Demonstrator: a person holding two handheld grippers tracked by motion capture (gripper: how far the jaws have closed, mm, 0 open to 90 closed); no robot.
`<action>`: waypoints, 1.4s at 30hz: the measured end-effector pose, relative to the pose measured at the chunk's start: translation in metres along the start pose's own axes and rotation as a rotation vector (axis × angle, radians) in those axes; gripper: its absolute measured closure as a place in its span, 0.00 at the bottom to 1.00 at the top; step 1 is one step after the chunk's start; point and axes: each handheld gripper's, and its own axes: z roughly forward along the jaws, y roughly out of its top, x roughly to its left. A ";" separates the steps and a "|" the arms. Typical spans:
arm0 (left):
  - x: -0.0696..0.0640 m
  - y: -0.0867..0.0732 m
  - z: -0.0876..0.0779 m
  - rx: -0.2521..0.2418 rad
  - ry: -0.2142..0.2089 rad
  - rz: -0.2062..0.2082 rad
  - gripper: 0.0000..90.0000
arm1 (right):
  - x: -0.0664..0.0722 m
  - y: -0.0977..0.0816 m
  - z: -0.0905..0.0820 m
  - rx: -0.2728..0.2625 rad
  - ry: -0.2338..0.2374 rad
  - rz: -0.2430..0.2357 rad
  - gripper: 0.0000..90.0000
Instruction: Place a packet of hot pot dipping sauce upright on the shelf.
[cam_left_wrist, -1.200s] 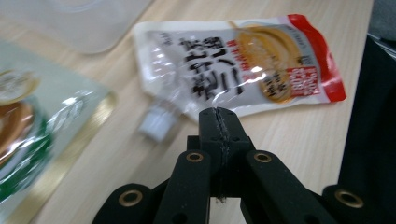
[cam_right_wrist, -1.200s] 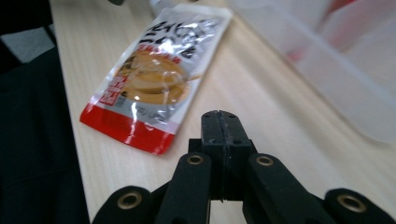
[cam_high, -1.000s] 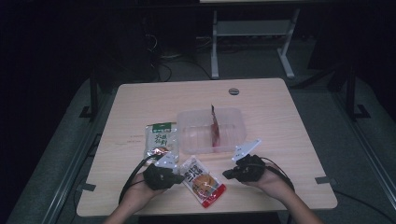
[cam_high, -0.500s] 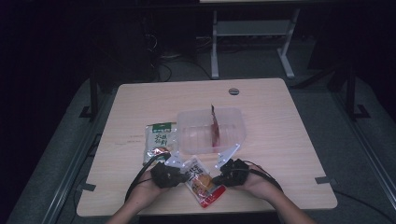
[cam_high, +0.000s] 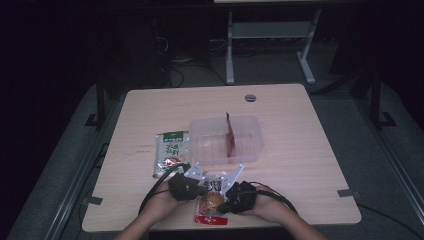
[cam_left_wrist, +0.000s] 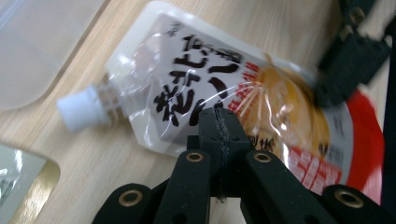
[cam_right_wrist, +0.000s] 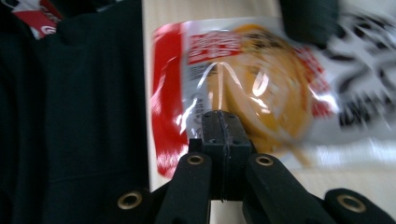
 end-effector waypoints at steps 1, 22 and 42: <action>0.000 0.002 0.001 0.010 0.005 0.014 1.00 | 0.002 0.001 0.002 0.000 0.010 -0.001 1.00; -0.036 -0.007 -0.014 0.023 -0.106 0.012 1.00 | -0.057 0.001 -0.018 -0.069 -0.216 0.109 1.00; -0.009 0.002 -0.001 0.067 0.067 0.075 1.00 | -0.032 -0.013 -0.025 -0.007 -0.152 0.167 0.97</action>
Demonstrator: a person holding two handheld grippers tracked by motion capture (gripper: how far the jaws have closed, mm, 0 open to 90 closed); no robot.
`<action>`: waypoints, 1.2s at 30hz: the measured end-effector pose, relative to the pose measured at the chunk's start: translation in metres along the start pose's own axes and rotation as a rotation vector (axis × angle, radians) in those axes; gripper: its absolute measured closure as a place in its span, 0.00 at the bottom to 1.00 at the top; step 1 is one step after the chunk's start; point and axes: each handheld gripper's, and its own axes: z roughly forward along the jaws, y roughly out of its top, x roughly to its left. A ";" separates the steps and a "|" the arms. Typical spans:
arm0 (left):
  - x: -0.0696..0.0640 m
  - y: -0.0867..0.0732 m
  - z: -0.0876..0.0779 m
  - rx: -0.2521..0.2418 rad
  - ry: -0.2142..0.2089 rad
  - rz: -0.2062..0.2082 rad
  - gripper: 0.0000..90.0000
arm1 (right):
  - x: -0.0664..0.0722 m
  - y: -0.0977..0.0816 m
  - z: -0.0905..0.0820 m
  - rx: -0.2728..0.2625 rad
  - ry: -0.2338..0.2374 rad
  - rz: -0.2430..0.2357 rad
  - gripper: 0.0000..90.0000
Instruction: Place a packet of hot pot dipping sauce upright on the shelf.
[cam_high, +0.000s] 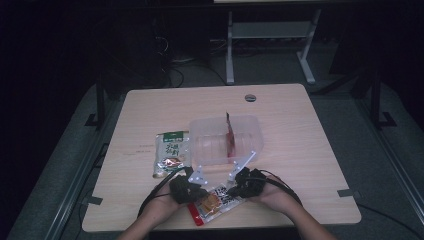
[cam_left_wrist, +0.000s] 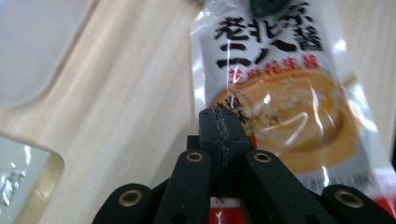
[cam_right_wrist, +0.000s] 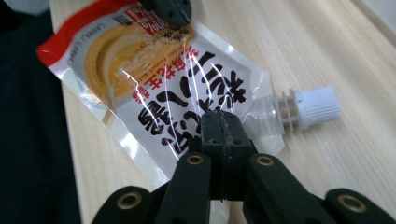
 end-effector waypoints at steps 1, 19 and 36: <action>0.001 0.001 0.000 0.000 -0.003 0.001 1.00 | -0.001 -0.001 -0.003 -0.004 0.004 0.022 0.94; -0.022 -0.021 -0.020 0.004 -0.095 -0.043 1.00 | -0.022 -0.034 -0.023 -0.024 0.098 0.275 0.67; -0.021 -0.022 -0.014 0.018 -0.100 -0.069 1.00 | -0.025 -0.025 -0.008 -0.068 0.233 0.336 0.60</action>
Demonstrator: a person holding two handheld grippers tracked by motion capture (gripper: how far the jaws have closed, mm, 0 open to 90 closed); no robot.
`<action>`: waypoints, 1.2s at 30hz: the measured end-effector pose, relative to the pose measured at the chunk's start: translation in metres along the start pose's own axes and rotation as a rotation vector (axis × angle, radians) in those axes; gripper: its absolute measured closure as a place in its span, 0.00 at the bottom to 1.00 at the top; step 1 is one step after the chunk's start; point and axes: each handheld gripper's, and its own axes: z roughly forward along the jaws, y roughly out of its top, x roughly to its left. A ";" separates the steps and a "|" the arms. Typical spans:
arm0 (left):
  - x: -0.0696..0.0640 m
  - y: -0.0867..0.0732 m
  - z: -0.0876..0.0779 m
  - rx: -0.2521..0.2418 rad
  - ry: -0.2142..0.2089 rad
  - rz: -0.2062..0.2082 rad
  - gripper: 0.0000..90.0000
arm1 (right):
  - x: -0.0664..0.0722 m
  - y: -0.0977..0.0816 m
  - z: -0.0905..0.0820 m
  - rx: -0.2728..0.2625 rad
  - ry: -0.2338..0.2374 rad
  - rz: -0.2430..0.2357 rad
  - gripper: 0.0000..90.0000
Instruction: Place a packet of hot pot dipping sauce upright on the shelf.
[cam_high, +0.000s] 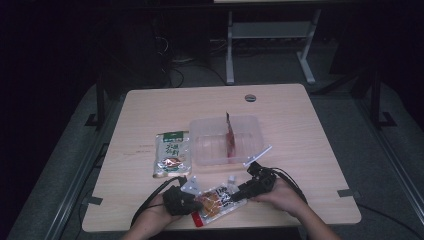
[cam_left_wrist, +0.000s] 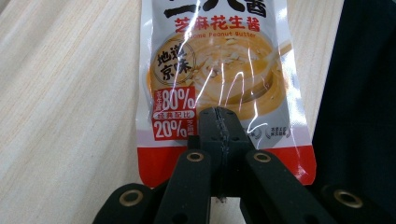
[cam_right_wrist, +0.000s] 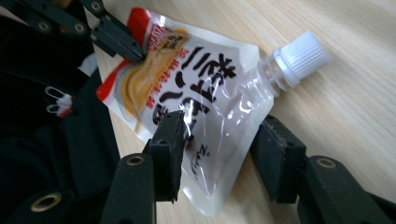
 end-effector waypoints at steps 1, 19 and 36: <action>0.000 0.000 0.000 0.000 -0.001 -0.001 1.00 | 0.000 0.001 0.001 -0.002 0.011 0.010 0.60; 0.002 0.001 0.001 -0.003 -0.020 -0.002 1.00 | 0.009 0.011 0.015 -0.020 -0.006 -0.097 0.89; 0.007 0.004 -0.010 -0.093 -0.032 -0.006 0.93 | 0.024 0.017 -0.005 -0.032 -0.048 -0.182 0.99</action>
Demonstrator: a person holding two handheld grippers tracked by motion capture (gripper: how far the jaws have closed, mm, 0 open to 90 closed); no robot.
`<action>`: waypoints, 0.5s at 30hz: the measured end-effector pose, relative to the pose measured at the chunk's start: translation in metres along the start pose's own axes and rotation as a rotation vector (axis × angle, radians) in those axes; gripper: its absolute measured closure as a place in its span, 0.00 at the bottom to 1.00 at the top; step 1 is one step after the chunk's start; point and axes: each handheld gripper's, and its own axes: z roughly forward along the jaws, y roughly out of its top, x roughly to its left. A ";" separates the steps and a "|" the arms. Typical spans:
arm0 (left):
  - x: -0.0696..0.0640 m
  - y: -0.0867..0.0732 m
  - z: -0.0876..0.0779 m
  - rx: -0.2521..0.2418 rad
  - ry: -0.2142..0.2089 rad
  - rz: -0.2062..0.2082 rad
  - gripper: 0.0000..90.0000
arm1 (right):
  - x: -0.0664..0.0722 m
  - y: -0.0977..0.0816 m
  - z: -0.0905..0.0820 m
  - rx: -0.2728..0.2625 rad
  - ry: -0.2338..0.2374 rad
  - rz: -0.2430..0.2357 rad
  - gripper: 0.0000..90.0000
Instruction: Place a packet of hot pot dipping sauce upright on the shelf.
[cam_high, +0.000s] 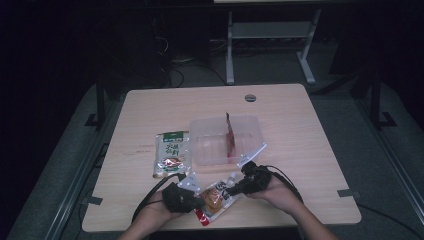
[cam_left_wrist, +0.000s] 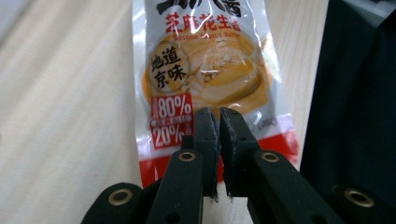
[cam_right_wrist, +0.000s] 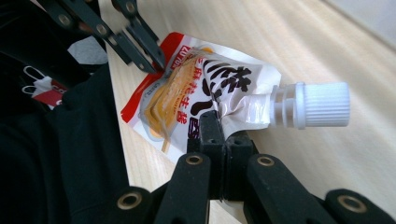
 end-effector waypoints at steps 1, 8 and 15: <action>0.002 0.000 -0.002 -0.006 0.007 0.006 0.92 | 0.000 0.000 -0.002 0.000 -0.010 -0.006 0.99; 0.013 -0.005 -0.017 -0.058 0.022 -0.034 0.75 | -0.001 0.002 -0.018 -0.005 -0.066 -0.004 0.99; 0.021 -0.010 -0.023 -0.069 0.041 -0.053 0.54 | -0.001 0.001 -0.036 -0.009 -0.134 -0.006 0.99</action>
